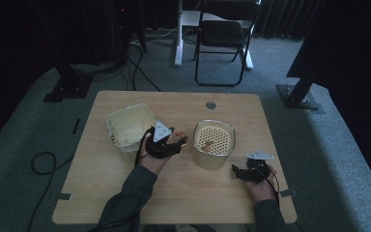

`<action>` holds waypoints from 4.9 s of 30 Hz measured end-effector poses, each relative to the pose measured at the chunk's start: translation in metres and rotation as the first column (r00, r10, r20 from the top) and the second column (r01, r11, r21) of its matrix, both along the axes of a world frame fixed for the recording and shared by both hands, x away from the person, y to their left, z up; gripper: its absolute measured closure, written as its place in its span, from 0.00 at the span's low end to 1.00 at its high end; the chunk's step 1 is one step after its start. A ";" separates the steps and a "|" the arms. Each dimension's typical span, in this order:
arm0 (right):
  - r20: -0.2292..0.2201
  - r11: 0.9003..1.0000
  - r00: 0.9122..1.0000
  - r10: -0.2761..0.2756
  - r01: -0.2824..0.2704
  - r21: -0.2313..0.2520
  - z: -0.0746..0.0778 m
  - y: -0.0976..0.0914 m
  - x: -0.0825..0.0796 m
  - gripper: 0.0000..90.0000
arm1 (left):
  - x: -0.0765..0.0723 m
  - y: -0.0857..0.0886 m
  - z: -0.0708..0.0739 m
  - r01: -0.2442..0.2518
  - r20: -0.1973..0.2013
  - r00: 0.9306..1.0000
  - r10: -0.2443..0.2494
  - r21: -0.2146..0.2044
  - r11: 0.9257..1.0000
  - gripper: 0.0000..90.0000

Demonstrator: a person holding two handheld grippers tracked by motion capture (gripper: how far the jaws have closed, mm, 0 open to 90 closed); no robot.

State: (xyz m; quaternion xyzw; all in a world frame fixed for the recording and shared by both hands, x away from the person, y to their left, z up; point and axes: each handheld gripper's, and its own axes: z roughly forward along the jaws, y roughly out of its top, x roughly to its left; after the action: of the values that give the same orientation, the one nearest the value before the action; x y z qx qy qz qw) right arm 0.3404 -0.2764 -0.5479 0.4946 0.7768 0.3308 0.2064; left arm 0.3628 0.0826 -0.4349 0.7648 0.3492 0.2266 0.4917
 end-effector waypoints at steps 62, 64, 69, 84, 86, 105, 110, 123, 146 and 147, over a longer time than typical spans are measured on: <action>0.347 0.956 0.925 0.157 -0.231 0.181 0.127 0.059 0.040 0.44 | 0.035 -0.116 0.070 0.264 0.039 0.964 -0.261 -0.084 0.961 0.46; 0.350 0.956 0.924 0.156 -0.230 0.184 0.126 0.058 0.039 0.46 | 0.035 -0.116 0.070 0.275 0.034 0.961 -0.273 -0.078 0.958 0.45; 0.356 0.960 0.922 0.151 -0.223 0.171 0.126 0.056 0.038 0.47 | 0.034 -0.118 0.071 0.270 0.023 0.963 -0.269 -0.067 0.960 0.36; 0.370 0.978 0.927 0.066 -0.133 0.159 0.129 0.027 0.036 0.47 | 0.017 -0.080 0.074 0.225 0.055 0.973 -0.222 -0.045 0.973 0.33; 0.369 0.982 0.928 0.054 -0.116 0.148 0.129 0.021 0.034 0.47 | 0.013 -0.069 0.071 0.214 0.057 0.976 -0.212 -0.034 0.976 0.33; 0.362 0.991 0.932 -0.029 -0.021 0.132 0.125 -0.018 0.026 0.47 | -0.030 0.042 0.031 0.047 0.030 0.998 -0.046 -0.022 0.999 0.34; 0.363 0.992 0.931 -0.031 -0.016 0.126 0.126 -0.021 0.026 0.47 | -0.044 0.062 0.017 0.022 0.026 0.999 -0.022 -0.019 1.000 0.34; 0.346 0.998 0.938 0.033 -0.014 -0.058 0.124 -0.020 0.026 0.48 | -0.068 0.093 -0.038 -0.029 -0.033 0.999 0.029 0.008 1.000 0.34; 0.308 0.871 0.927 0.214 -0.039 -0.490 0.143 0.011 0.032 0.48 | -0.054 0.086 -0.083 -0.030 -0.159 0.987 0.032 0.019 0.999 0.35; 0.306 0.856 0.925 0.225 -0.037 -0.516 0.144 0.013 0.032 0.48 | -0.054 0.086 -0.084 -0.031 -0.160 0.987 0.034 0.021 0.999 0.35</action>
State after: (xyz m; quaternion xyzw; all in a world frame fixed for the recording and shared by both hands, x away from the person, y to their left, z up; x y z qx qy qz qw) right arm 0.3728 -0.2631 -0.4040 0.3008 0.8176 0.2149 0.4414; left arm 0.3092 0.1683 -0.5191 0.7793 0.3979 0.1753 0.4513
